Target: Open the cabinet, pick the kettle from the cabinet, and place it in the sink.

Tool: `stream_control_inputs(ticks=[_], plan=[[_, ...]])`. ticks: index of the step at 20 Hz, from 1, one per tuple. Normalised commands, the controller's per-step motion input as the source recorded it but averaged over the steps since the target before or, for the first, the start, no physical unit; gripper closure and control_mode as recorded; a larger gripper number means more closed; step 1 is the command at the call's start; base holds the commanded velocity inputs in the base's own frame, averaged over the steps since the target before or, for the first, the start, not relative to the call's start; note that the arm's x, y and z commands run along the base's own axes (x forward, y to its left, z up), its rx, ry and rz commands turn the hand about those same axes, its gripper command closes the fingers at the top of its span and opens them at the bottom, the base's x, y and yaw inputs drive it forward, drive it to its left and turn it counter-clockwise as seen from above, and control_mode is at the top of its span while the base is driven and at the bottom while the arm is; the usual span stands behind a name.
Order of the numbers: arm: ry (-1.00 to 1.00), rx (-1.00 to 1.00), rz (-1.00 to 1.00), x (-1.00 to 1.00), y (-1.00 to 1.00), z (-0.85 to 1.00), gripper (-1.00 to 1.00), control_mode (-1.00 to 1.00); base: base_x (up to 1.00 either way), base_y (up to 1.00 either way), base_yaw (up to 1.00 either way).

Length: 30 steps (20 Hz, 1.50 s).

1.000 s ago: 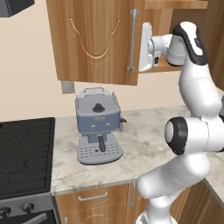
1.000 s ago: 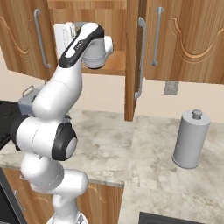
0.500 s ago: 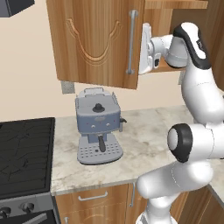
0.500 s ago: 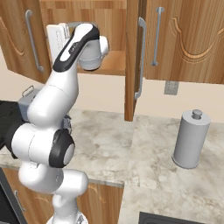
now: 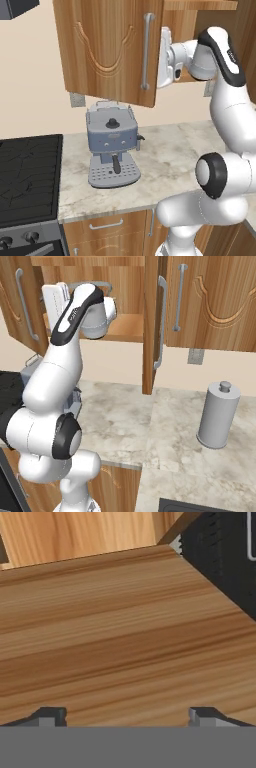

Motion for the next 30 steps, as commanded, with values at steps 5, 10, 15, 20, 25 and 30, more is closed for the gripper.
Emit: stream_control_inputs(ticks=[5, 10, 15, 20, 25, 30], plan=[[0.00, 0.00, -0.03, -0.32, 0.50, -0.02, -1.00, -1.00, 0.00, 0.00, 0.00], [0.00, 0.00, -0.01, -0.29, 0.56, -0.04, -1.00, -1.00, 0.00, 0.00, 0.00], [0.00, 0.00, -0.02, -0.24, 0.59, -0.08, -1.00, -1.00, 0.00, 0.00, 0.00], [-0.03, 0.00, -0.04, -0.26, 0.55, -0.10, -1.00, -1.00, 0.00, 0.00, 0.00], [0.00, 0.00, -0.06, -0.20, 0.51, -0.15, -1.00, -1.00, 0.00, 0.00, 0.00], [0.00, 0.00, -0.03, -0.11, 0.59, -0.09, -1.00, -1.00, 0.00, 0.00, 0.00]])
